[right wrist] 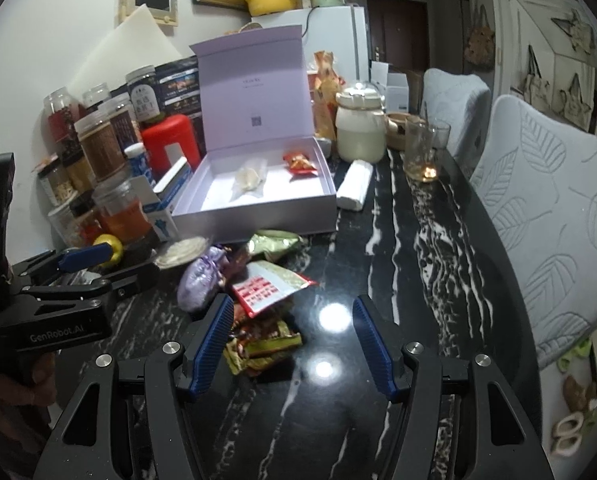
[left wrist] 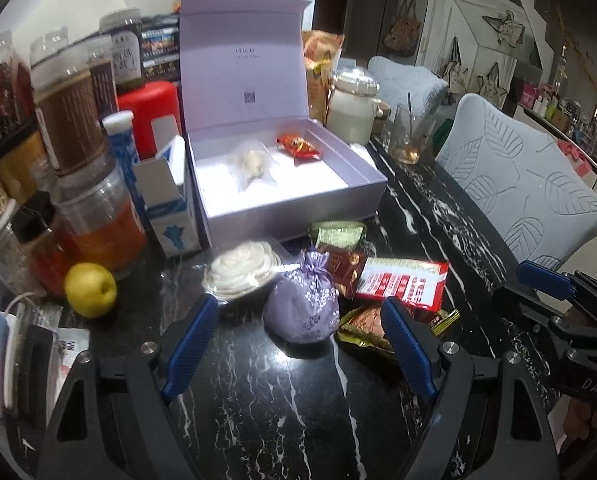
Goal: Organize soft objects
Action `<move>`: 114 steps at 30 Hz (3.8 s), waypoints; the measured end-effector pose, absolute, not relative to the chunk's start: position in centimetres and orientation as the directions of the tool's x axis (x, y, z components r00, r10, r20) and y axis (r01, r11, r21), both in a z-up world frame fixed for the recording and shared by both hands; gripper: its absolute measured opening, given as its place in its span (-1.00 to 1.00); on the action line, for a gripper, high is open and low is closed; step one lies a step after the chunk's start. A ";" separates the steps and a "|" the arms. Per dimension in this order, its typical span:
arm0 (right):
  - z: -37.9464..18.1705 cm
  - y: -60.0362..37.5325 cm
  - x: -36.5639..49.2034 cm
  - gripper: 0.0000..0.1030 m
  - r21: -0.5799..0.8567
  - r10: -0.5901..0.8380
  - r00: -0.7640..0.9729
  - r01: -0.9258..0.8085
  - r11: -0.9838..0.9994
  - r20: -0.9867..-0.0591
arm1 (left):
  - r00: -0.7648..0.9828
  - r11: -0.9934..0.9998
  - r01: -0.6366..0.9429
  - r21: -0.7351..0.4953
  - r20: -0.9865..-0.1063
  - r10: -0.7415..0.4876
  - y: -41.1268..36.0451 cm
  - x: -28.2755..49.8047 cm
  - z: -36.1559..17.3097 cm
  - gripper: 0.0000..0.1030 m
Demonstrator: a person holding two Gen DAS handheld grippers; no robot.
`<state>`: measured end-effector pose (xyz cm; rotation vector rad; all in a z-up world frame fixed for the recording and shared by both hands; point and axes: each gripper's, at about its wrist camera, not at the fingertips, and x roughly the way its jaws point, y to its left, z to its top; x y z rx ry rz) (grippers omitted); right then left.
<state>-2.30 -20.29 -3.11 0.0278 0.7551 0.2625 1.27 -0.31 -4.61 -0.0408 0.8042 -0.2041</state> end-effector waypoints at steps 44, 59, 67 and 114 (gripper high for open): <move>-9.5 -16.2 7.5 0.53 0.097 0.331 0.462 -0.459 0.883 -0.823 | 0.508 0.950 0.202 -0.238 -0.804 -0.309 -0.1 6.0 -11.1 0.04; -10.9 -13.5 8.8 0.12 0.053 0.316 0.382 -0.561 0.826 -0.868 | 0.490 0.939 0.211 -0.270 -0.803 -0.341 0.6 5.3 -11.3 0.04; -10.8 -14.7 7.8 0.07 0.067 0.319 0.399 -0.532 0.844 -0.860 | 0.482 0.936 0.232 -0.266 -0.804 -0.348 -0.2 6.8 -11.8 0.04; -3.4 -19.2 -5.0 0.07 0.195 0.422 0.623 -0.401 0.895 -0.659 | 0.695 0.944 0.262 -0.199 -0.640 -0.328 -0.1 -4.9 -2.9 -0.28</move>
